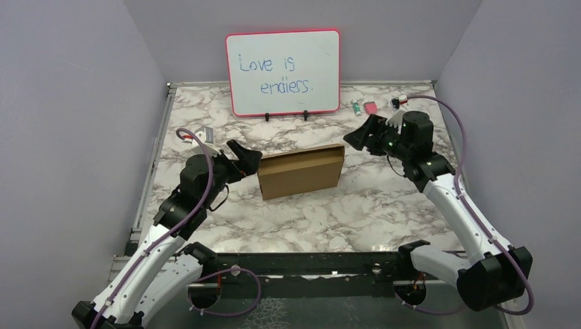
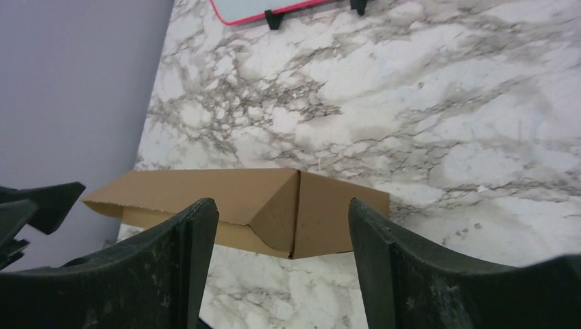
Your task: Fold the paper box
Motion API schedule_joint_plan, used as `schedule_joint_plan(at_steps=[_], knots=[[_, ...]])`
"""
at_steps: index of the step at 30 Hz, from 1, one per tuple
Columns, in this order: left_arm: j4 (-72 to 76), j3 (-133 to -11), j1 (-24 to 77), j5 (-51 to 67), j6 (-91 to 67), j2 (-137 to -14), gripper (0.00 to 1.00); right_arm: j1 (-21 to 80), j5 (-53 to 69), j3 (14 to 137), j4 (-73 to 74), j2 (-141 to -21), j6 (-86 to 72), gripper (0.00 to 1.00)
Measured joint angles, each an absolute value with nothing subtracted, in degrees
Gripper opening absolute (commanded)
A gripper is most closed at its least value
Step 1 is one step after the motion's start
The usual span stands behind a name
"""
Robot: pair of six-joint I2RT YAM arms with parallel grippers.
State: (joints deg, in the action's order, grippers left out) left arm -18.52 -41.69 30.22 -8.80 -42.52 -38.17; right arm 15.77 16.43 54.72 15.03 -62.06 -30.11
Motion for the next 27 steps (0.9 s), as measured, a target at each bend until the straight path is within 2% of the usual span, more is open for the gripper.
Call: schedule_joint_plan(at_steps=[4,13,27], knots=[[-15.2,-40.18,26.92,-7.66,-44.8,-39.24,0.94,14.81,21.28,52.95,12.64,-63.4,-32.93,0.72],[-8.86,-32.42,15.75,4.05,-51.31,-42.5,0.83,12.99,27.09,49.43,6.96,-66.67,-36.14,0.65],[-2.92,-28.4,15.44,14.76,-54.5,-43.72,0.69,12.64,32.47,42.19,-0.8,-67.07,-37.43,0.54]])
